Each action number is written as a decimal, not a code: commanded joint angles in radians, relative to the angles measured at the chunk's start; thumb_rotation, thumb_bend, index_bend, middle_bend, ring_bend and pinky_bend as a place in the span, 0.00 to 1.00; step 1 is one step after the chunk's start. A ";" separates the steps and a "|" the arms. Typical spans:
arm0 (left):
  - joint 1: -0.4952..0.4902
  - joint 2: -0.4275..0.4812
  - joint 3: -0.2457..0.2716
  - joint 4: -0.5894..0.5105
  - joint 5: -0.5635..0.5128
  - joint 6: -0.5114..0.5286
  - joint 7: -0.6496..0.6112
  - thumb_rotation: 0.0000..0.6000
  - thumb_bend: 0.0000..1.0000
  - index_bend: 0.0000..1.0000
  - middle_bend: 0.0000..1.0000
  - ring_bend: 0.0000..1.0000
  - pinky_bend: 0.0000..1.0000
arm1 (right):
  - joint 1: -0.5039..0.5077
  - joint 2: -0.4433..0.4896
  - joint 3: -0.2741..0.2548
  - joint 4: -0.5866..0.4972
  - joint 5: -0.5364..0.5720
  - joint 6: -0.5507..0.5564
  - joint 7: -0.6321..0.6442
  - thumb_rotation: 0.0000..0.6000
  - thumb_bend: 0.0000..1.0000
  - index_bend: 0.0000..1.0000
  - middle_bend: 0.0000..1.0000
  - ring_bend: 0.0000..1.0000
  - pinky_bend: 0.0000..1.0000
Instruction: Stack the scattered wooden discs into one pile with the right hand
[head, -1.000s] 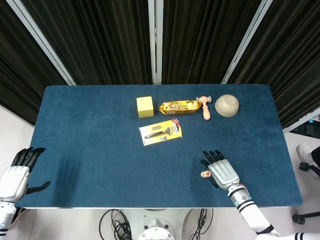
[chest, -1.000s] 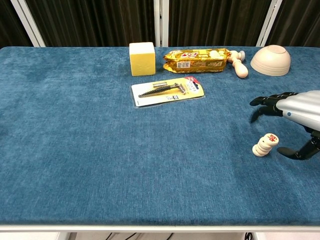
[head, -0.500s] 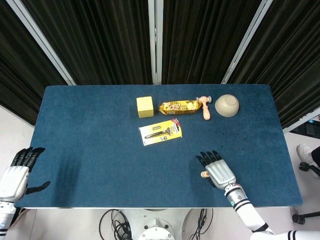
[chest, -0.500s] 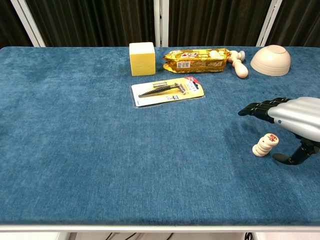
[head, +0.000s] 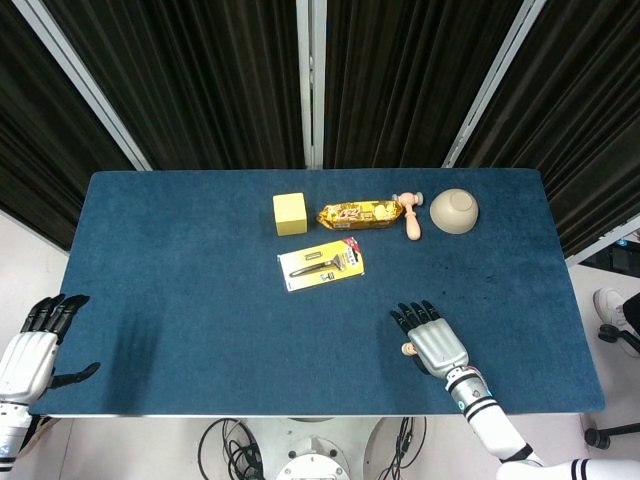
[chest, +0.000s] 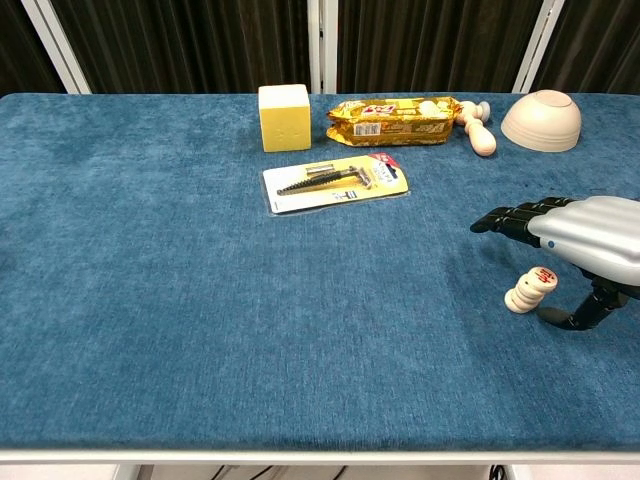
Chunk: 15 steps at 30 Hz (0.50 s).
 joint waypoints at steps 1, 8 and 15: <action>0.000 0.000 0.000 0.000 0.000 0.000 0.001 1.00 0.13 0.11 0.09 0.00 0.00 | 0.001 -0.001 0.002 0.001 0.002 -0.001 0.001 1.00 0.28 0.00 0.00 0.00 0.00; 0.001 0.000 0.000 0.000 0.000 0.002 0.000 1.00 0.13 0.11 0.09 0.00 0.00 | 0.004 -0.005 0.006 0.005 0.011 -0.004 0.000 1.00 0.29 0.00 0.00 0.00 0.00; 0.002 0.001 0.000 0.000 0.000 0.003 -0.003 1.00 0.13 0.11 0.09 0.00 0.00 | 0.008 -0.007 0.010 0.004 0.020 -0.005 -0.003 1.00 0.29 0.00 0.00 0.00 0.00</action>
